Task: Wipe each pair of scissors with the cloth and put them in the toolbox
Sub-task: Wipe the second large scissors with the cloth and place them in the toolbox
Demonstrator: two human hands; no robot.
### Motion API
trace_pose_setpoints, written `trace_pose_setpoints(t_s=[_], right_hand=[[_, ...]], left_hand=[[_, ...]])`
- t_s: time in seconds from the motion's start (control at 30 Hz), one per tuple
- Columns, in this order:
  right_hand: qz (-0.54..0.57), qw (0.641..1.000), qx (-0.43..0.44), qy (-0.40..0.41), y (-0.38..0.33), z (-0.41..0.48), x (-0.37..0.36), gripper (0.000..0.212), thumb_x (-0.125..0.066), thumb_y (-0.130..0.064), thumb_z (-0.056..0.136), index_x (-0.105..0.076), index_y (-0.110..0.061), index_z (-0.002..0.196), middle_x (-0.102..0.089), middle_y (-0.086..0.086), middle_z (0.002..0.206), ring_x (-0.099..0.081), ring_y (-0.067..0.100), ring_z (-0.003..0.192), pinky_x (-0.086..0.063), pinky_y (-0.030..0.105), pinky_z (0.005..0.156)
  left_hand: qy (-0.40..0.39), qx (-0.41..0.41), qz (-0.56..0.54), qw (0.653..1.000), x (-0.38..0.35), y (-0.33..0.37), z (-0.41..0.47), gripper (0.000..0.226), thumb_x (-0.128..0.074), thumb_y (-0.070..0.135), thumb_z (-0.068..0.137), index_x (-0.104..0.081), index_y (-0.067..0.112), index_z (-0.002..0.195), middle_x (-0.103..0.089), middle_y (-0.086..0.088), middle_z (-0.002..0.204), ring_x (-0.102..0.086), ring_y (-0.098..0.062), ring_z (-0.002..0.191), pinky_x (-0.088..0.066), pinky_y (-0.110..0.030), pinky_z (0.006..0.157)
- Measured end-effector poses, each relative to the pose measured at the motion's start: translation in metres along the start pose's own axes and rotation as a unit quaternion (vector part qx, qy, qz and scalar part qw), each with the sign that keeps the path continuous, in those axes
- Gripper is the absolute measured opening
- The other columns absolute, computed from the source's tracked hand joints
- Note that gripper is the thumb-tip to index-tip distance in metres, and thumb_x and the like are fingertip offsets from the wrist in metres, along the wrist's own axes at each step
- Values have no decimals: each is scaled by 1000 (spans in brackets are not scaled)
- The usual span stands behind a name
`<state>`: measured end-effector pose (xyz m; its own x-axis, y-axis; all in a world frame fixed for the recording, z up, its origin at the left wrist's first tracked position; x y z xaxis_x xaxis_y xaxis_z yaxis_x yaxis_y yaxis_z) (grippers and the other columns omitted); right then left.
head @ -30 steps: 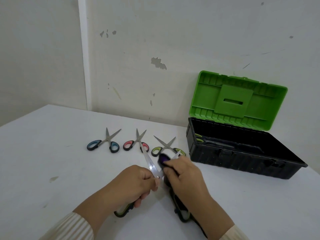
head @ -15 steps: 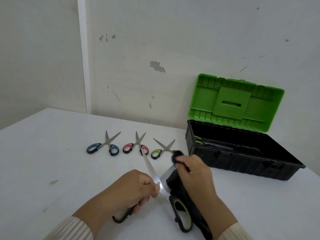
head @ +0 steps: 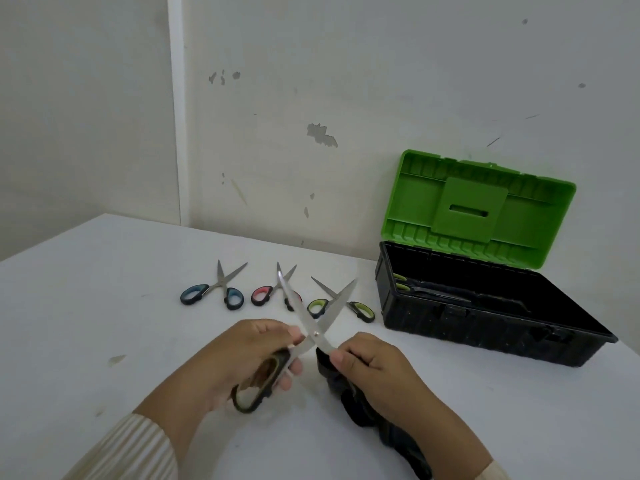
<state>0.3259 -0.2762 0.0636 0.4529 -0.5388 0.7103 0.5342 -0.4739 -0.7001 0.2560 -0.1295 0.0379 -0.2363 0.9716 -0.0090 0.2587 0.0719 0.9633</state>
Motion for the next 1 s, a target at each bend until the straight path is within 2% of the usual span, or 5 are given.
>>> trace_pose_setpoints(t_s=[0.2, 0.37, 0.57, 0.83, 1.0], right_hand=[[115, 987, -66, 85, 9, 1, 6, 31, -53, -31, 90, -57, -18, 63, -53, -7, 64, -50, 1, 53, -40, 17, 55], [-10, 995, -11, 95, 1, 3, -4, 27, -48, -36, 91, -62, -19, 74, -55, -4, 79, -52, 8, 76, -43, 24, 70], [6, 999, 43, 19, -1, 1, -3, 24, -48, -49, 84, -62, -31, 78, -55, -7, 81, -54, 6, 79, -45, 23, 73], [173, 955, -23, 241, 37, -5, 71, 12, -64, -10, 82, -66, -22, 79, -64, 5, 74, -57, 9, 56, -49, 24, 63], [-108, 977, 157, 98, -14, -2, 4, 22, -52, -36, 80, -67, -28, 95, -59, -5, 88, -54, 4, 80, -44, 12, 74]], left_hand=[[10, -11, -479, 878, -3, -4, 12, 56, -52, 53, 85, -64, -2, 90, -71, -17, 74, -71, -25, 62, -61, -34, 62], [27, -52, -243, 968, -42, -12, 14, 21, -57, 23, 89, -67, 5, 87, -75, -11, 91, -70, -16, 77, -51, -31, 71], [100, -71, -221, 968, -16, -7, 12, 19, -52, 9, 93, -64, 3, 80, -73, -4, 70, -60, -14, 62, -43, -29, 62], [52, -15, -94, 994, -22, -12, 6, 21, -50, 10, 96, -53, 0, 77, -61, -17, 65, -61, -25, 50, -52, -33, 52], [29, -67, 37, 997, -38, -10, 4, 20, -51, 9, 93, -57, 2, 75, -65, -14, 61, -58, -25, 54, -50, -40, 62]])
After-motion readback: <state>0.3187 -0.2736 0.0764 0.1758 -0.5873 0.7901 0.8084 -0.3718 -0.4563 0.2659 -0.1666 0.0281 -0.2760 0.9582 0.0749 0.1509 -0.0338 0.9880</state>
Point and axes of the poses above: each hand's wrist, its own z-axis towards the middle knuckle, its own x-axis out of the back of the hand, y = z × x, the point moved 7 cm from there along z, towards the middle knuckle
